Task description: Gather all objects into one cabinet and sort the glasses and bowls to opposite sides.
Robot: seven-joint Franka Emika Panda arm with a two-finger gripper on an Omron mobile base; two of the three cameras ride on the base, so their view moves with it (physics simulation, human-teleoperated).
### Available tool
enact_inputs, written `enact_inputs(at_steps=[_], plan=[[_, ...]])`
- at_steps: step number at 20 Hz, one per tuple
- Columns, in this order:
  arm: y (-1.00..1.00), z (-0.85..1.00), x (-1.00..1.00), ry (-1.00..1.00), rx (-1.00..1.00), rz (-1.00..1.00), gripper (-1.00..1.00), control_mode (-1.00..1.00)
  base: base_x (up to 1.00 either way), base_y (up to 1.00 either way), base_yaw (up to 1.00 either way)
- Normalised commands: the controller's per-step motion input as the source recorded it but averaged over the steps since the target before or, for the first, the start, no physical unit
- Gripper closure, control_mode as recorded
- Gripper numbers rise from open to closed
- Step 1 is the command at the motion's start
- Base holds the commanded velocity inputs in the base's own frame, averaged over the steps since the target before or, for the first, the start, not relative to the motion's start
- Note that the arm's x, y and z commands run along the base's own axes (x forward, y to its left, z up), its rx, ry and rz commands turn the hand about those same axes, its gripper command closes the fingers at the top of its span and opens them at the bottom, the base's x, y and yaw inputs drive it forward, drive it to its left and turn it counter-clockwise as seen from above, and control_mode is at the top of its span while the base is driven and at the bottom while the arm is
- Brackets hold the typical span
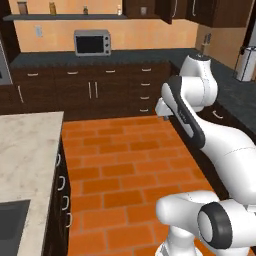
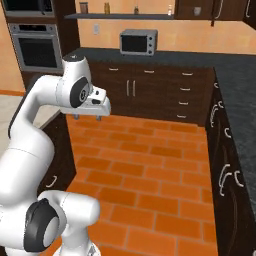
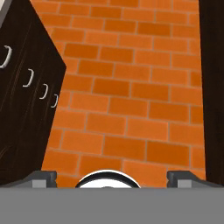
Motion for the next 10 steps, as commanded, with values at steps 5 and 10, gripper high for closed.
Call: enact_inputs(at_steps=[5, 10], plan=[[0.00, 0.00, 0.00, 0.00, 0.00, 0.00, -1.00, 1.00, 1.00, 0.00, 0.00], [0.00, 0.00, 0.00, 0.00, 0.00, 0.00, -1.00, 1.00, 1.00, 0.00, 0.01]])
